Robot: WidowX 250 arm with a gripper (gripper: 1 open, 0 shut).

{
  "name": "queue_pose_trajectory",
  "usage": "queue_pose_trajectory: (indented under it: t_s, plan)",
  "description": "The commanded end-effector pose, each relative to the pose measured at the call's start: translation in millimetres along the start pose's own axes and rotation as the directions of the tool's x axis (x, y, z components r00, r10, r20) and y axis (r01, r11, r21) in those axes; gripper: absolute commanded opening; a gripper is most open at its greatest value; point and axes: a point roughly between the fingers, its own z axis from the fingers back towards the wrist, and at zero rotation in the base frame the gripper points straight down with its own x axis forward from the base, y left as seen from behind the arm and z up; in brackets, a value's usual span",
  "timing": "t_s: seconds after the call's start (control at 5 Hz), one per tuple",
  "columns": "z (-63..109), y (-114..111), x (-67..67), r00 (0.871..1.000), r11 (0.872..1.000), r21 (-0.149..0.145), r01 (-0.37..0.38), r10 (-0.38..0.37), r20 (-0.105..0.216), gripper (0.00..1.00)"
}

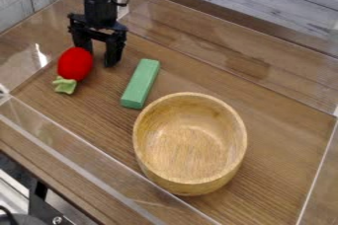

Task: Move the red object to the right side of the table

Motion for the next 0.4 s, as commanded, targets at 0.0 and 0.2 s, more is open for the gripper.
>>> queue_pose_trajectory:
  t_s: [0.0,0.2]
  plan:
    - [21.9,-1,-4.9,0.999,0.999,0.023,0.031,-0.032,0.040,0.00]
    - [32.2,-2,-2.1,0.999,1.000,0.021,0.011,-0.011,0.039,0.00]
